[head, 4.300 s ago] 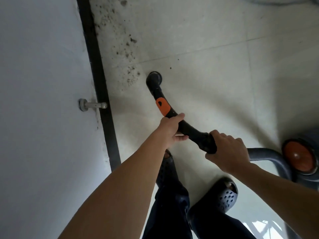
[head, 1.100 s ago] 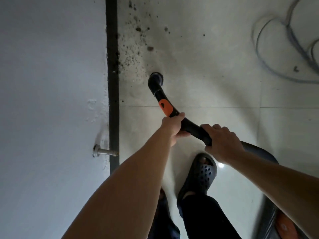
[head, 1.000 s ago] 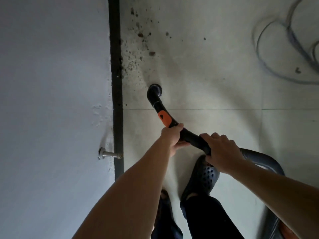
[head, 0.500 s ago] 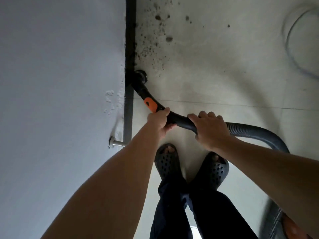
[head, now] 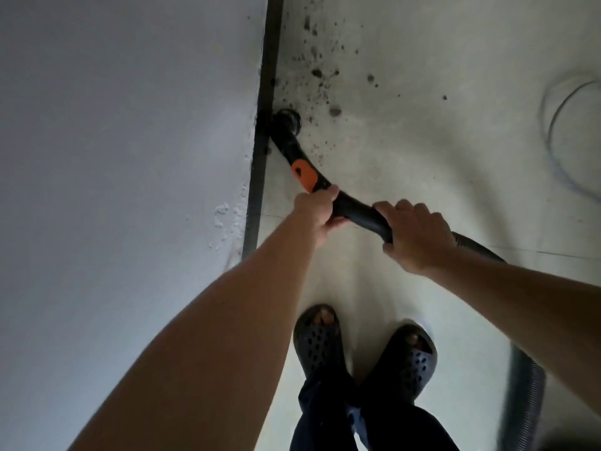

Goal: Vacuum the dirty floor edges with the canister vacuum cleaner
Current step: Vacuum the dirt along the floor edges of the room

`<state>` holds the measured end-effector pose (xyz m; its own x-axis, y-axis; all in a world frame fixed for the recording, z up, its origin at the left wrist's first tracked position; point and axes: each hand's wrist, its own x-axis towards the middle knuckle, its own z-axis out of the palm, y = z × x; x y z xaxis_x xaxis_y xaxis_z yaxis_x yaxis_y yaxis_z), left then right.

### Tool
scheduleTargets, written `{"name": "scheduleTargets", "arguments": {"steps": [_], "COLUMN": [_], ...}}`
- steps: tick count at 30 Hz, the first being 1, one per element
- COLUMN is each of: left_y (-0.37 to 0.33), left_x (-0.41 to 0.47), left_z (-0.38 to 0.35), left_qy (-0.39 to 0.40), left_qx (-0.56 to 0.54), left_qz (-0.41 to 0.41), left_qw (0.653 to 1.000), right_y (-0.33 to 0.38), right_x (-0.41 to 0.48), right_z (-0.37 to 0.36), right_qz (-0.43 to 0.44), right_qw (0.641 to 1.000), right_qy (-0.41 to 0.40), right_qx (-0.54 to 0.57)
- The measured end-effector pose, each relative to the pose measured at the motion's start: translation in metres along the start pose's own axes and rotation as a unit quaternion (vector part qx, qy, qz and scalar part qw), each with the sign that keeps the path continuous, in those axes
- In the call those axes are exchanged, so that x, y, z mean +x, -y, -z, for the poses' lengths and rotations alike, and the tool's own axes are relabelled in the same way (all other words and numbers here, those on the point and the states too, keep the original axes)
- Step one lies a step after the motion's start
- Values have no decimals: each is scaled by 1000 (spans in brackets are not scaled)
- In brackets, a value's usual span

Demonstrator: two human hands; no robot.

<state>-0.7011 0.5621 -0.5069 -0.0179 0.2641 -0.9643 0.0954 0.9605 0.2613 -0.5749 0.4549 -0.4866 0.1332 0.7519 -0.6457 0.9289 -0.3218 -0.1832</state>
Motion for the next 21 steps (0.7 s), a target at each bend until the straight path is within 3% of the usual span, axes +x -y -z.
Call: {"name": "scheduleTargets", "arguments": {"steps": [4,12,16,21], "left_y": [-26,70,37,-26], "left_x": [-5,-25,-11,-1], "left_z": [3,37,19,10], "left_qy": [-16,18,40,13], "left_qx": [36,-36,-41,12], "left_qz": [2,130,86,17], "left_qw": [999,991,995,1000], "right_y": [16,6,-3,18], "right_x": [11,-59,-28,10], "right_z": [15,-22,-5,22], "right_qz": [-7,43,40,-12], "right_qw": [1000,995,996,1000], "right_qy": [5,57,17,10], "right_qx": [26,-64,-81,11]}}
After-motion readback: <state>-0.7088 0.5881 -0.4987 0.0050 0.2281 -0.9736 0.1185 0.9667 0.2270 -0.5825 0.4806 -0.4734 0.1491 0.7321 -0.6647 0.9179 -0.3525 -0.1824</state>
